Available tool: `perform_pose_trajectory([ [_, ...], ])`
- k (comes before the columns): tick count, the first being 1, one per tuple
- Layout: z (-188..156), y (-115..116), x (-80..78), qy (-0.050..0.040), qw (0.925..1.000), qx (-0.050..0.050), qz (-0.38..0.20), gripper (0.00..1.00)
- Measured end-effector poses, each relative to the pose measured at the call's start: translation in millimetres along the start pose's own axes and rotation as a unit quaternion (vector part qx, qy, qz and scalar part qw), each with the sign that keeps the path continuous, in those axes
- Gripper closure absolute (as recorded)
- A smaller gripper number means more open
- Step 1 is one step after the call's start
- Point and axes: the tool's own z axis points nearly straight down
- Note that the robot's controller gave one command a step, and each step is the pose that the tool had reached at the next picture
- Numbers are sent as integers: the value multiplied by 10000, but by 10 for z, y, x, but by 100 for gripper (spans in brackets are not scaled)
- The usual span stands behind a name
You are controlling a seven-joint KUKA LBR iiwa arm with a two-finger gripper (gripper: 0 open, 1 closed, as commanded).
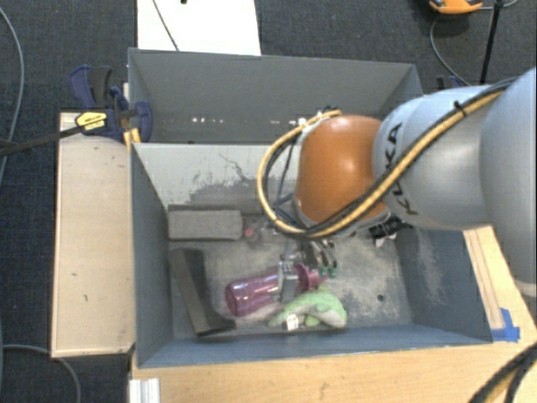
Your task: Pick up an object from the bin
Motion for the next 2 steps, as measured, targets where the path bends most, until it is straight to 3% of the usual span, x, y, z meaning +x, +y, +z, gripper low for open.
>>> perform_pose_trajectory([
  [1,278,-299,170,-7,9996,0,-288,0],
  [2,484,-385,70,-7,9996,8,-277,0],
])
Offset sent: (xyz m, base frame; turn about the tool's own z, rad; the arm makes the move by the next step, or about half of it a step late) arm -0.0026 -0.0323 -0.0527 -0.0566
